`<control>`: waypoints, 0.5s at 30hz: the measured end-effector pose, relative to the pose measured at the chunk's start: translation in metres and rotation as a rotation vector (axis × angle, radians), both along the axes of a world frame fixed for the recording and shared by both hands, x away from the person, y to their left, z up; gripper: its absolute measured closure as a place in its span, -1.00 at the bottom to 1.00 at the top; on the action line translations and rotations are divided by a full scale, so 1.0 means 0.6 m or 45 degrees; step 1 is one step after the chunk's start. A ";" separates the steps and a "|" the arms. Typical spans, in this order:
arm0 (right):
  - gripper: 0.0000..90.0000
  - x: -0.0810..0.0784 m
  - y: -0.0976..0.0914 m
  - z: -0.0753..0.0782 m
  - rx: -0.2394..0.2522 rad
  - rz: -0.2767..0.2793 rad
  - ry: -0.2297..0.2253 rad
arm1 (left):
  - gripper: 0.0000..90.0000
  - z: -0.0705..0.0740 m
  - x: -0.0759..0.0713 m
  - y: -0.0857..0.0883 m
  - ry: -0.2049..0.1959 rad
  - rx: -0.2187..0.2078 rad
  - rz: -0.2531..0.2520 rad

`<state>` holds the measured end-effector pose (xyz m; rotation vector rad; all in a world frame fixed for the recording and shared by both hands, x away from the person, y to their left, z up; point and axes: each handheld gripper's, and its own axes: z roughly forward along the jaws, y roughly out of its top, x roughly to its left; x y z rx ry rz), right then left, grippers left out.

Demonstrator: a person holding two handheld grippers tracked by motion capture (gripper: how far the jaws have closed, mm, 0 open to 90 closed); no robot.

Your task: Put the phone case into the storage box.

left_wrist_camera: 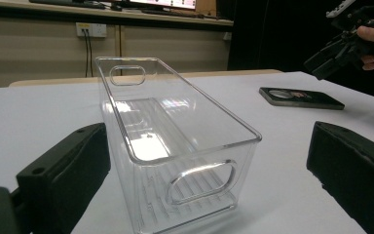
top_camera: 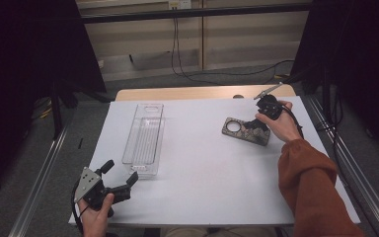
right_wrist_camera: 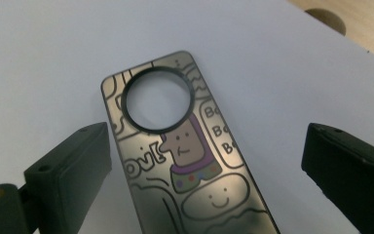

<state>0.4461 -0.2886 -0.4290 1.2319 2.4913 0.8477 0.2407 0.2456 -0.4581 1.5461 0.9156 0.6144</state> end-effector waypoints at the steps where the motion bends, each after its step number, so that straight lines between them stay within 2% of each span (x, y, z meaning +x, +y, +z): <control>1: -0.91 0.002 -0.001 0.003 -0.022 0.000 0.028 | -0.95 0.000 0.000 0.000 0.000 0.000 0.000; 8: -0.87 0.011 0.004 0.004 -0.058 0.056 0.097 | -0.95 0.000 0.000 0.000 0.000 -0.006 0.001; 10: -0.89 0.016 0.008 0.000 -0.081 0.102 0.120 | -0.95 -0.001 0.001 0.000 0.001 -0.009 -0.004; 14: -0.86 0.022 0.016 -0.008 -0.107 0.127 0.162 | -0.95 0.000 0.000 0.002 0.000 0.007 0.000; 15: -0.85 0.024 0.017 -0.011 -0.128 0.140 0.158 | -0.95 -0.001 0.001 0.001 0.000 -0.007 -0.004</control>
